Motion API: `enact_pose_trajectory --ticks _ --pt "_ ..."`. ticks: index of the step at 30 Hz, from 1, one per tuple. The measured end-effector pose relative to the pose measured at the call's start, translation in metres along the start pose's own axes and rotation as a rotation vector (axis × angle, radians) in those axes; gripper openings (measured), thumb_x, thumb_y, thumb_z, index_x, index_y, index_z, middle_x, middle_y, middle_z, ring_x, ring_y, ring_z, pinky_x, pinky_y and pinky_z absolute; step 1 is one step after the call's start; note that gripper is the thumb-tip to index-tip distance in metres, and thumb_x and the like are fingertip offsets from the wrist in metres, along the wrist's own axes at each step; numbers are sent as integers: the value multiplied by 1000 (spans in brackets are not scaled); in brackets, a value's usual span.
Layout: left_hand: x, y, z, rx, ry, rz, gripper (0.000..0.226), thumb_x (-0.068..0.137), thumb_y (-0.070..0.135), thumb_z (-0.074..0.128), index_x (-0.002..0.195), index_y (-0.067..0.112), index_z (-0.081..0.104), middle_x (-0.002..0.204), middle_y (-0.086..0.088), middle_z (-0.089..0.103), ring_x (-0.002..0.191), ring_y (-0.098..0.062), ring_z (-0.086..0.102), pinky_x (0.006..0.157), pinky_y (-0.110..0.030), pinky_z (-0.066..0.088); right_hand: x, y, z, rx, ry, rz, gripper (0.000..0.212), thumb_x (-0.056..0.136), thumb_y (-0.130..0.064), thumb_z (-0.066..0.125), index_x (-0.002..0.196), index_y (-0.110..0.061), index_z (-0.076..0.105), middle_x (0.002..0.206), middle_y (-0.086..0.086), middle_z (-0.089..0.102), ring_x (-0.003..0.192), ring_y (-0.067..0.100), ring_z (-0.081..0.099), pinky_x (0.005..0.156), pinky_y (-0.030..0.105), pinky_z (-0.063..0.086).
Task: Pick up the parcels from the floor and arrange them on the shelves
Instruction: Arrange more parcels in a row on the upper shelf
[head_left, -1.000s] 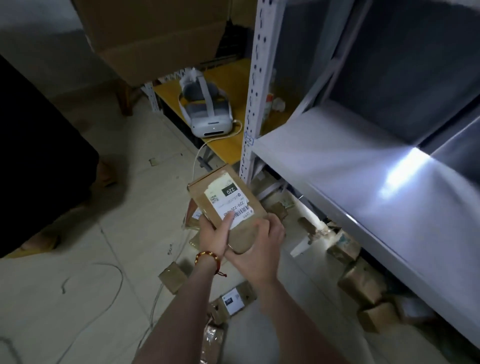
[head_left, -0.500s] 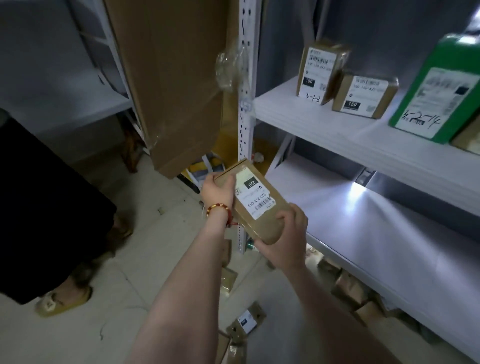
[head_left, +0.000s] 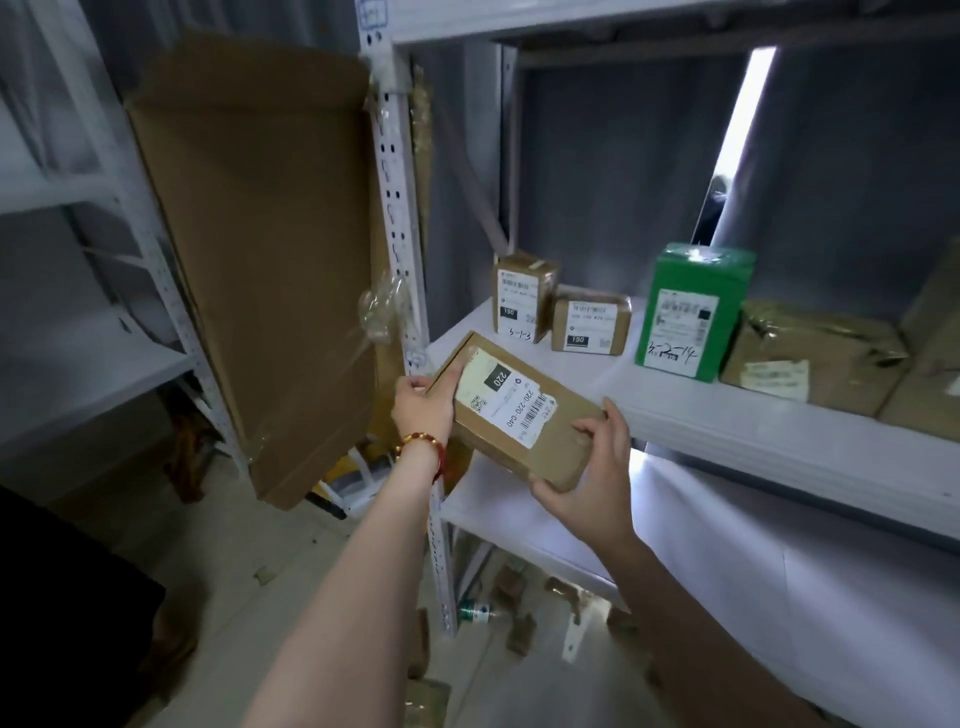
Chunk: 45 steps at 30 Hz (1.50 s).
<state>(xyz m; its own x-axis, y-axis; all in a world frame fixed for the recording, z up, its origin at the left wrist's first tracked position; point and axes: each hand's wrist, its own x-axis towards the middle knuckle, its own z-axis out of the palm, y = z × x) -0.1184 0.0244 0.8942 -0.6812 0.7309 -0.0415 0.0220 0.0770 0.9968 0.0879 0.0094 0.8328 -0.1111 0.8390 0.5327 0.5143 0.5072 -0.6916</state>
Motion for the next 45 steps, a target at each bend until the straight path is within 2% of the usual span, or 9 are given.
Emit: enact_pose_trajectory --ticks 4,8,13,18,23,29,35,42,45 --pt "-8 10 28 -54 -104 -3 62 83 60 66 122 13 57 117 -6 64 106 -23 61 94 -42 53 15 7 -20 94 205 181 73 69 -24 83 131 -16 46 148 6 37 129 24 47 96 31 45" --pt "-21 15 45 -52 -399 -102 64 90 43 66 142 14 44 126 -8 57 96 -18 60 69 -31 56 20 13 -36 269 316 423 51 88 -8 67 135 -19 50 120 -1 61 104 22 60 85 29 47" --pt "-25 8 46 -47 -741 -257 108 80 16 78 157 25 2 126 -13 61 101 -28 68 78 -42 60 24 15 -53 367 530 593 47 93 -9 61 139 -15 50 129 6 60 115 24 57 88 25 42" --pt "-32 19 50 8 -966 -214 74 77 -4 76 140 16 42 120 -16 67 99 -33 71 78 -44 60 38 8 -61 623 675 752 57 79 -33 58 135 -21 49 123 -3 66 112 23 63 102 47 48" --pt "-33 34 47 194 -1039 -170 55 82 1 74 131 15 53 112 -12 72 103 -31 70 85 -40 59 49 14 -68 683 686 721 57 70 -32 56 126 -27 53 112 -5 72 106 23 67 96 52 52" --pt "-38 48 44 218 -913 -103 63 74 64 72 120 21 62 112 -7 70 88 -21 72 73 -34 58 57 -17 -90 686 667 644 52 87 -16 62 136 -24 49 110 -1 71 103 21 68 101 47 50" --pt "-49 83 30 237 -1017 27 41 91 36 67 128 22 58 115 -5 71 91 -15 71 68 -30 61 73 -51 -107 674 664 534 49 94 -5 57 142 -15 48 118 3 65 85 0 63 76 19 51" --pt "-62 124 15 93 -1058 113 34 94 28 63 125 15 58 113 -5 72 102 -21 71 68 -30 61 96 -104 -126 776 648 351 45 94 -2 57 137 -13 56 121 -1 65 84 -18 61 82 10 51" --pt "-68 149 12 14 -994 214 32 93 30 63 123 17 59 108 -4 74 98 -20 71 72 -34 61 105 -129 -133 767 544 243 53 93 -4 58 142 -22 52 127 -4 65 98 -4 66 84 21 57"
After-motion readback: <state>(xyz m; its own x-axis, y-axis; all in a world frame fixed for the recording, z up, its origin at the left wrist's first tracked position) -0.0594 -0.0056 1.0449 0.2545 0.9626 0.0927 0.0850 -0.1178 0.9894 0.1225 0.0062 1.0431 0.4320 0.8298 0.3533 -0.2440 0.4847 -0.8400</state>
